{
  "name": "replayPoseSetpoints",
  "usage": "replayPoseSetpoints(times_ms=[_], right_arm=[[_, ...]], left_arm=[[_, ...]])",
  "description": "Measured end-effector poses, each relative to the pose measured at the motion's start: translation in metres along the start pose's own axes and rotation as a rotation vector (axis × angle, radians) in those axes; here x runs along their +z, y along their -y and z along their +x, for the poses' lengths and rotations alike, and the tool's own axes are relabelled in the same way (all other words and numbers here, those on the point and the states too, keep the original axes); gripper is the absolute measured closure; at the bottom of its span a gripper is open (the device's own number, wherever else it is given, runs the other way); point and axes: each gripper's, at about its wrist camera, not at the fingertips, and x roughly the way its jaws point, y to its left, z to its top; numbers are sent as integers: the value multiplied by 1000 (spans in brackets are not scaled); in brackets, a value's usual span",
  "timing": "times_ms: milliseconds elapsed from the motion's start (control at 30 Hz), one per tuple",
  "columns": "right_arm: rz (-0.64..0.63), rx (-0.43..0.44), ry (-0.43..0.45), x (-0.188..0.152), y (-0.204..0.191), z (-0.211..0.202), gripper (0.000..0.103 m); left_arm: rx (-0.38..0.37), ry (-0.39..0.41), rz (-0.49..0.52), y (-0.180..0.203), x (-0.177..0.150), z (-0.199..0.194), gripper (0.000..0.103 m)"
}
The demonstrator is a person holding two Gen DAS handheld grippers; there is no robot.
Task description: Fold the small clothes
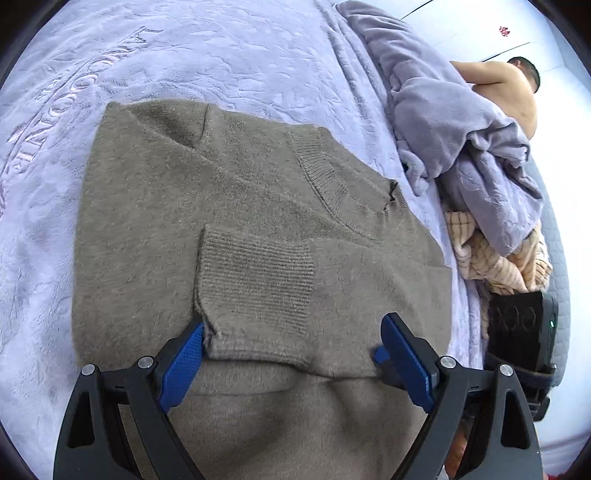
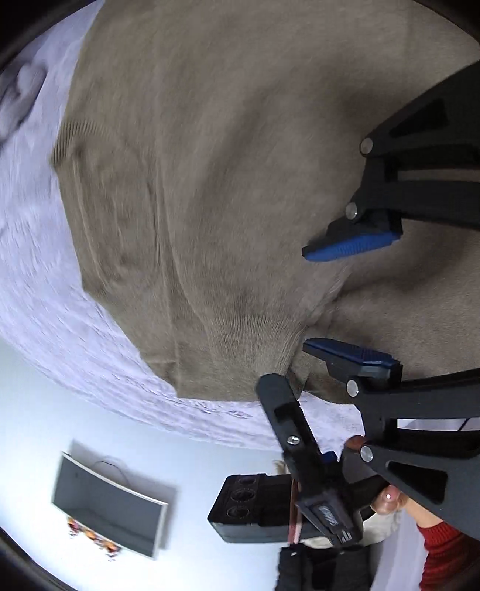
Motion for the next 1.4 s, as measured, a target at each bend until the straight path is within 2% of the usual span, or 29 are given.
replayPoseSetpoints(times_ms=[33, 67, 100, 133, 167, 200, 267, 367, 500, 567, 700, 800, 867, 900, 967, 1067, 1133, 1200, 1267, 1300, 1333, 1400], right_arm=[[33, 5, 10, -4, 8, -7, 56], [65, 11, 20, -7, 14, -14, 56], [111, 23, 37, -13, 27, -28, 56], [144, 29, 51, -18, 35, -34, 56], [174, 31, 66, -22, 42, -38, 56], [201, 29, 82, -27, 48, -40, 56], [247, 14, 118, -37, 64, -56, 56], [297, -55, 178, -49, 87, -79, 56], [362, -159, 264, -61, 116, -109, 56], [418, -205, 292, -68, 128, -117, 56], [542, -142, 348, -80, 153, -121, 56], [564, -187, 377, -76, 161, -123, 56], [560, -172, 365, -68, 168, -118, 56], [564, -160, 341, -65, 170, -114, 61], [537, -126, 300, -55, 166, -108, 84], [457, -109, 329, -52, 155, -127, 85], [439, -131, 330, -54, 157, -134, 86], [441, -191, 296, -57, 169, -129, 86], [457, -200, 265, -58, 179, -115, 86], [458, -201, 266, -58, 180, -113, 85], [455, -204, 272, -57, 179, -111, 85], [450, -208, 277, -58, 177, -111, 85]], left_arm=[[11, -1, -6, 2, 2, 3, 13], [24, 0, -14, 1, 2, 4, 20], [41, -4, -20, 0, 2, 6, 47], [48, -15, -26, -2, 3, 8, 79], [59, -26, -33, -4, 3, 11, 93], [63, -27, -36, -7, 3, 11, 96], [54, 10, -17, -6, 3, 5, 96], [70, 68, 56, 1, -4, -8, 96], [115, 7, 43, -13, -15, 12, 95], [117, 20, 39, -14, -16, 13, 95], [125, 17, 35, -12, -13, 13, 95], [125, 18, 36, -12, -12, 12, 95], [135, 17, 38, -11, -12, 11, 95], [139, 18, 40, -9, -11, 12, 95], [143, 28, 52, -6, -10, 7, 95], [135, 46, 74, -2, -9, 1, 95], [147, 23, 78, -4, -11, 9, 95], [171, 12, 79, -3, -13, 14, 95], [195, 15, 85, -2, -16, 13, 94], [216, 13, 85, -2, -17, 12, 87], [233, 16, 85, -3, -17, 9, 85], [245, 23, 80, -6, -18, 4, 85]])
